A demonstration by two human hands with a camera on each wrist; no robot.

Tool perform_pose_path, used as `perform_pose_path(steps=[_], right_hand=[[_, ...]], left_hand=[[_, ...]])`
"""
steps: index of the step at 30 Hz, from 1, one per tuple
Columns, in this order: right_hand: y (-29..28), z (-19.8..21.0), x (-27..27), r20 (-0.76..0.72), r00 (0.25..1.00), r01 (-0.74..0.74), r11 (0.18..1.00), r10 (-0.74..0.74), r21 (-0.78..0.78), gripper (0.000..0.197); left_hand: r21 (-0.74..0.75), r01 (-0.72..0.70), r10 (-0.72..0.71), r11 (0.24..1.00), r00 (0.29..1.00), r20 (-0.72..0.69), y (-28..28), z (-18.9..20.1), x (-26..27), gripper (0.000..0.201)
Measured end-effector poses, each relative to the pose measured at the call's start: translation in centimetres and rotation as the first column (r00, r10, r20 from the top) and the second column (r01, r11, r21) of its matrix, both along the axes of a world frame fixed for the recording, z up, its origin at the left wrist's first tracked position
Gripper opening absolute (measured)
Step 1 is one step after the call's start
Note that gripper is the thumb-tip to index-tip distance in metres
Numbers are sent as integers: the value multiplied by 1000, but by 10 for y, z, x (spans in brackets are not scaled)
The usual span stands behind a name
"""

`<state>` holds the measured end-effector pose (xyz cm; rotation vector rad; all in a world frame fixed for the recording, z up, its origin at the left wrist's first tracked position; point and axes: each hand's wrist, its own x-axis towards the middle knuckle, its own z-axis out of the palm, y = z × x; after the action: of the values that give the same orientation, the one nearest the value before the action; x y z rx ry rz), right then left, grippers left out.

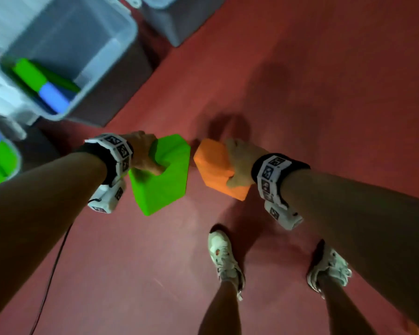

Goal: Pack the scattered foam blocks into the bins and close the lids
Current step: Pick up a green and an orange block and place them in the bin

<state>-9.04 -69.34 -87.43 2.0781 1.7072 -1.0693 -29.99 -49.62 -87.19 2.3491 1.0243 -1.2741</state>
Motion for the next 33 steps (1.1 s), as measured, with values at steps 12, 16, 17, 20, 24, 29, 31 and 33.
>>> perform_pose_path(steps=[12,16,17,20,24,29,31,33], right_hand=[[253,52,-162,-59,992,-99,981,110,166,77],[347,37,-177,-62,992,-91,973,107,214,71],[371,33,-177,-69,993,-74,974,91,216,73],[445,24,-169,-69,997,61,969,-45,241,87],[506,21,-160,-113,970,240,907,-214,347,104],[547,10,-166,-43,961,275,913,-275,302,95],[558,4,-176,-19,950,304,913,-311,271,98],[576,-5,-187,0,930,354,894,-368,275,97]], left_hand=[[251,-236,168,939,949,265,195,90,-199,95],[265,-206,132,942,954,270,305,91,-204,83],[270,-216,137,939,949,283,332,88,-206,80],[286,-253,142,924,922,360,409,85,-195,76],[292,-229,88,929,900,427,476,85,-182,80],[234,-153,12,960,859,512,536,65,-159,83],[207,-93,-25,974,862,506,558,52,-152,83],[178,-48,-49,983,863,503,591,37,-146,83]])
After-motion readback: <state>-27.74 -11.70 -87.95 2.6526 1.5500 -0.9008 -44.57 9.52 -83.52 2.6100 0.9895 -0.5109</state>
